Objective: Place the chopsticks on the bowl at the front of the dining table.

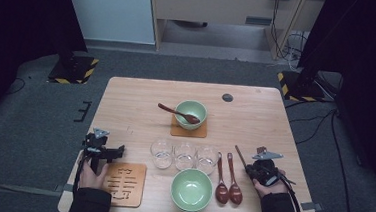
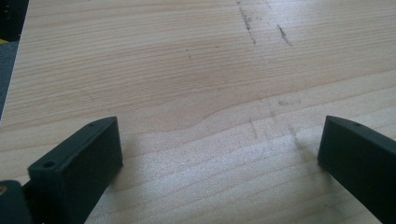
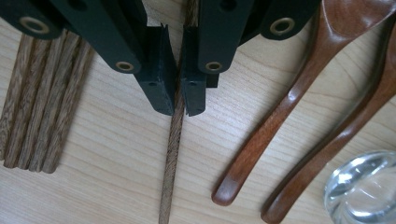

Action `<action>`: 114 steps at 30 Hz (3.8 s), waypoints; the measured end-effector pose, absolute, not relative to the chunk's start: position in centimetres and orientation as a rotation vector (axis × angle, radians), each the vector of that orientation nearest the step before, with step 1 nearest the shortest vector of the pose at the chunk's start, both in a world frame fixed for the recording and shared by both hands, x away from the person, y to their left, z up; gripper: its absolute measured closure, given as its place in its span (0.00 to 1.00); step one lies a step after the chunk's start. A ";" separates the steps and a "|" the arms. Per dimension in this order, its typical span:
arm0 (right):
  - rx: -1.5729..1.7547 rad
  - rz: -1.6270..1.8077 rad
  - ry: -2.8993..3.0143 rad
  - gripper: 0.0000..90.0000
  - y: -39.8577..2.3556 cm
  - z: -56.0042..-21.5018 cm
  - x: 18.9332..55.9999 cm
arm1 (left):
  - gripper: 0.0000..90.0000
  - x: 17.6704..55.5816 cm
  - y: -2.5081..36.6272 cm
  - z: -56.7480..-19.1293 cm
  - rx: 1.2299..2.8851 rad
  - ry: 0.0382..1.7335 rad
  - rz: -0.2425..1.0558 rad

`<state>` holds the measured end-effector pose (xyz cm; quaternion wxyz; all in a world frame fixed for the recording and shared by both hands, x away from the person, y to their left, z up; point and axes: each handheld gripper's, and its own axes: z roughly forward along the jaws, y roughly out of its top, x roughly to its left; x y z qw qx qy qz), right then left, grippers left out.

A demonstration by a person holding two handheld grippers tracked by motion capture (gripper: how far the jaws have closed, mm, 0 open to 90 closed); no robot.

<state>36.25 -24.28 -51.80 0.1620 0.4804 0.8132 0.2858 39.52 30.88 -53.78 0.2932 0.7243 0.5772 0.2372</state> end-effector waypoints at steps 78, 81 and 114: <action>1.416 0.937 2.221 0.94 -24.1 -51.0 37.6 | 0.00 39.6 30.9 -53.8 1.931 1.536 0.631; 1.414 0.952 2.207 0.94 -24.1 -50.6 37.7 | 0.00 39.6 30.9 -53.8 1.931 1.536 0.631; 1.416 1.140 2.040 0.94 -24.3 -46.1 39.7 | 0.00 39.6 30.8 -53.8 1.931 1.535 0.631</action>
